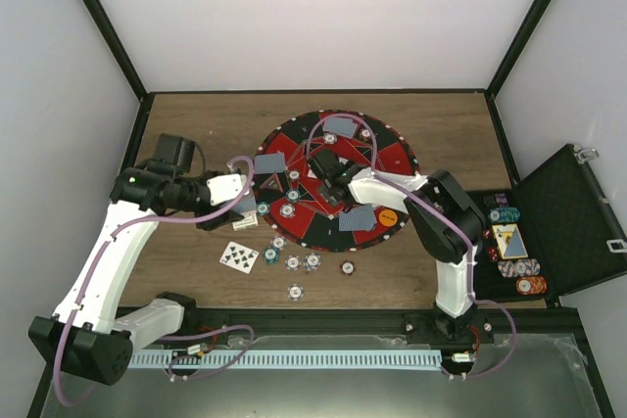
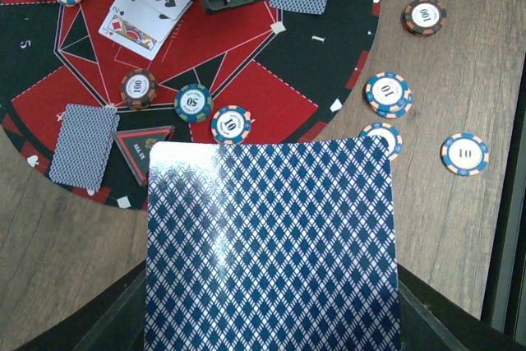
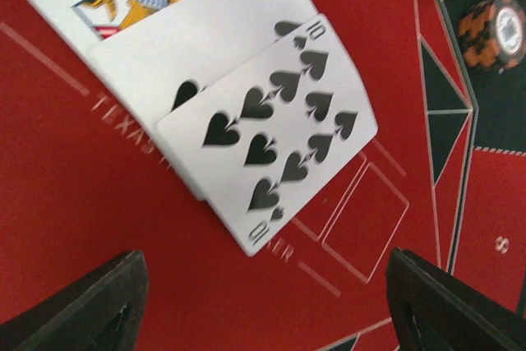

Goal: Distribute texas hold em gaming equipment

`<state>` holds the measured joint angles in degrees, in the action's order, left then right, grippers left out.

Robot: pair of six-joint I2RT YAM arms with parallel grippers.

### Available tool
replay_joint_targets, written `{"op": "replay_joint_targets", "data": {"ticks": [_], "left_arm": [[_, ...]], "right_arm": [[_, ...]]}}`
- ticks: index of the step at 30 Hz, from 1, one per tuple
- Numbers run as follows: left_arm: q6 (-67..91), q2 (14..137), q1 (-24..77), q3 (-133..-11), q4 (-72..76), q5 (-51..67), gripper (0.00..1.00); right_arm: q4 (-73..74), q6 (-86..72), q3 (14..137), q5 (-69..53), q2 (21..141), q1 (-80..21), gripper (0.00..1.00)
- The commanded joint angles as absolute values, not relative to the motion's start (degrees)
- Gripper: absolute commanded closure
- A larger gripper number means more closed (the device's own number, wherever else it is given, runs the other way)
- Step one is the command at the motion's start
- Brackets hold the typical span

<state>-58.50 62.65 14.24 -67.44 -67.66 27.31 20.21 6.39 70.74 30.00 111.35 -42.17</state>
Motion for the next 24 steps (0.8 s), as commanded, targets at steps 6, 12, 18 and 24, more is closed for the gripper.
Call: {"op": "replay_joint_targets", "data": {"ticks": [6,12,18,24], "left_arm": [[-59.0,61.5,14.2,-68.5,-68.3,29.0,0.95],[-59.0,61.5,14.2,-68.1,-67.3,29.6,0.95],[-58.8,62.0,14.2,-67.8,-66.4,30.3,0.95],[-58.6,62.0,14.2,-67.7,-66.3,30.2,0.95]], "right_arm": [[31.3,-12.8,77.0,6.6,95.4,-39.4,0.08],[27.9,-23.3,77.5,-18.2,84.8,-38.9,0.00],[19.2,-34.5,72.2,-32.4,82.8,-41.6,0.00],[9.8,-42.3,68.2,-38.7,85.0,-45.4,0.00]]}}
